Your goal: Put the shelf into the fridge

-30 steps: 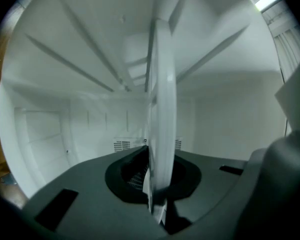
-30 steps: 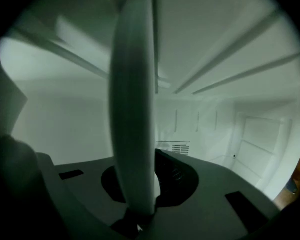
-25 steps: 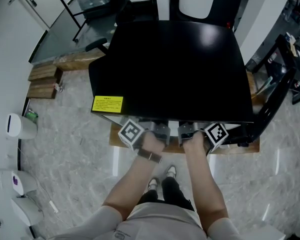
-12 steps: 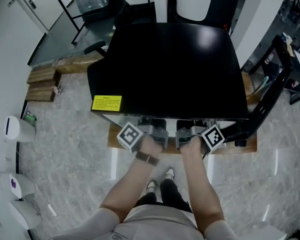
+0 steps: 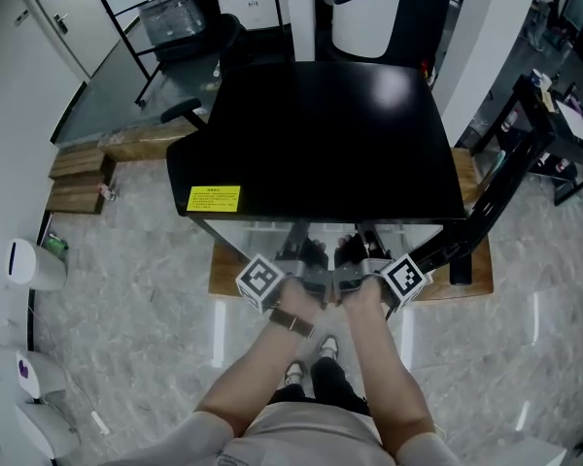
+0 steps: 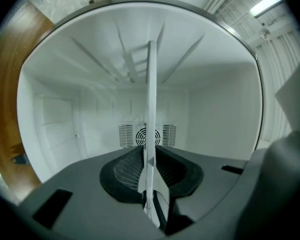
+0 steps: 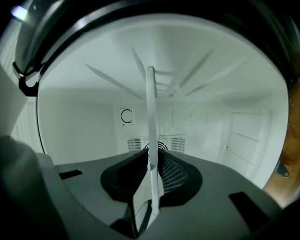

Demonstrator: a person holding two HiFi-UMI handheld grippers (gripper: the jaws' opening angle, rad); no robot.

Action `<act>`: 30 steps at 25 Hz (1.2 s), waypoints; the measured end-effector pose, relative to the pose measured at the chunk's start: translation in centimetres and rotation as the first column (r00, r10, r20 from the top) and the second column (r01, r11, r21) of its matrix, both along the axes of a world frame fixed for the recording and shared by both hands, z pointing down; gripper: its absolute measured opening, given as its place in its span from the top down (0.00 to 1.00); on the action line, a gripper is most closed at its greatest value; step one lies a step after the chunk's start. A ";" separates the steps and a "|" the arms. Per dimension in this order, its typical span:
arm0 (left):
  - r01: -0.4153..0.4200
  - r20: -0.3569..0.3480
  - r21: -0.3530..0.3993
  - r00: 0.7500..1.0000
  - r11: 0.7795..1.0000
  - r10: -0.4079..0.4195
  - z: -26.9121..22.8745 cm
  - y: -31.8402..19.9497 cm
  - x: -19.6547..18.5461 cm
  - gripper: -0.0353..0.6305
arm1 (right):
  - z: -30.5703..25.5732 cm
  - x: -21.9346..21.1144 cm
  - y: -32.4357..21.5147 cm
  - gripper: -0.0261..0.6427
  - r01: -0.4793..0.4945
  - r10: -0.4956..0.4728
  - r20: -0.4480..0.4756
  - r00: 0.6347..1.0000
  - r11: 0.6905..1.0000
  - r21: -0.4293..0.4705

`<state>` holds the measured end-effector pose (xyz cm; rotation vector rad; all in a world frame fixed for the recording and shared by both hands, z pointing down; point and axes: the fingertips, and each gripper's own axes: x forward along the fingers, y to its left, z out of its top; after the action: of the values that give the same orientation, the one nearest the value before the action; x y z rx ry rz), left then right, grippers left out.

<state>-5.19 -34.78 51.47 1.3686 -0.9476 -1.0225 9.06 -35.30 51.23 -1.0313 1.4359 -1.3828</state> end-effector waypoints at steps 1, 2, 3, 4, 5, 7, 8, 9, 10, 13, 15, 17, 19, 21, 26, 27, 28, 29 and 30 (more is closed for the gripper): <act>-0.005 0.003 -0.004 1.000 1.000 0.005 0.1 0.3 0.0 0.86 | 0.1 0.0 0.4 0.89 0.000 0.000 -0.007 1.000 1.000 -0.007; -0.015 0.011 -0.007 1.000 1.000 0.015 0.1 0.7 0.1 0.86 | 0.1 0.0 0.8 0.89 0.004 -0.004 -0.017 1.000 1.000 -0.011; -0.028 0.019 -0.009 0.999 1.000 0.028 0.1 1.1 0.2 0.86 | 0.2 0.0 1.1 0.89 0.010 -0.011 -0.026 1.000 1.000 -0.014; -0.042 0.025 -0.012 0.999 0.999 0.042 0.1 1.5 0.4 0.87 | 0.3 0.0 1.5 0.89 0.019 -0.019 -0.033 0.999 1.000 -0.017; -0.055 0.030 -0.015 0.998 0.998 0.056 0.2 1.9 0.6 0.88 | 0.5 -0.1 2.0 0.89 0.028 -0.029 -0.039 0.999 0.999 -0.020; -0.076 0.036 -0.019 0.996 0.997 0.077 0.5 2.8 0.6 0.89 | 0.9 -0.4 2.9 0.89 0.043 -0.044 -0.043 0.998 0.999 -0.026; -0.085 0.039 -0.023 0.996 0.996 0.085 0.6 3.4 0.5 0.90 | 1.1 -0.6 3.4 0.89 0.050 -0.051 -0.043 0.998 0.998 -0.033; -0.094 0.043 -0.026 0.995 0.995 0.095 0.7 4.0 0.5 0.92 | 1.3 -0.9 4.0 0.89 0.058 -0.060 -0.042 0.997 0.997 -0.040; -0.105 0.046 -0.027 0.993 0.994 0.106 0.7 4.6 0.6 0.92 | 1.3 -1.2 4.6 0.89 0.068 -0.069 -0.042 0.997 0.997 -0.043; -0.137 0.046 -0.017 0.989 0.990 0.138 0.4 5.8 1.4 0.94 | 0.5 -1.3 5.8 0.91 0.087 -0.088 -0.056 0.995 0.996 -0.024; -0.156 0.048 -0.014 0.987 0.988 0.156 0.1 6.5 1.8 0.94 | -0.2 -1.2 6.4 0.93 0.093 -0.094 -0.083 0.992 0.996 -0.008; -0.173 0.053 -0.009 0.984 0.985 0.173 -0.5 7.1 2.0 0.94 | -0.8 -1.1 6.8 0.93 0.097 -0.097 -0.092 0.991 0.995 0.001; -0.184 0.058 -0.003 0.981 0.983 0.184 -1.0 7.7 2.0 0.94 | -1.2 -1.3 7.3 0.93 0.103 -0.102 -0.088 0.991 0.995 0.011; -0.196 0.062 0.003 0.979 0.981 0.195 -1.4 8.3 1.9 0.94 | -1.5 -1.6 7.8 0.93 0.107 -0.105 -0.084 0.991 0.994 0.012; -0.214 0.063 0.018 0.975 0.977 0.212 -2.6 9.5 1.7 0.94 | -2.2 -2.3 9.0 0.93 0.110 -0.109 -0.066 0.992 0.994 0.016; -0.213 0.062 0.019 0.975 0.977 0.212 -2.7 9.7 1.6 0.94 | -2.4 -2.3 9.2 0.93 0.110 -0.109 -0.063 0.992 0.994 0.017; -0.213 0.061 0.022 0.976 0.977 0.211 -2.9 9.8 1.5 0.94 | -2.6 -2.4 9.4 0.93 0.110 -0.109 -0.063 0.992 0.994 0.018; -0.212 0.062 0.027 0.976 0.977 0.210 -3.2 9.9 1.4 0.94 | -2.7 -2.4 9.5 0.93 0.109 -0.108 -0.065 0.992 0.994 0.021; -0.211 0.063 0.034 0.976 0.977 0.209 -3.5 9.9 1.3 0.94 | -2.9 -2.4 9.6 0.93 0.109 -0.107 -0.066 0.992 0.994 0.025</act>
<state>-3.90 -24.88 48.01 1.5054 -0.8093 -0.8490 6.63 -25.74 48.34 -1.0006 1.5749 -1.4126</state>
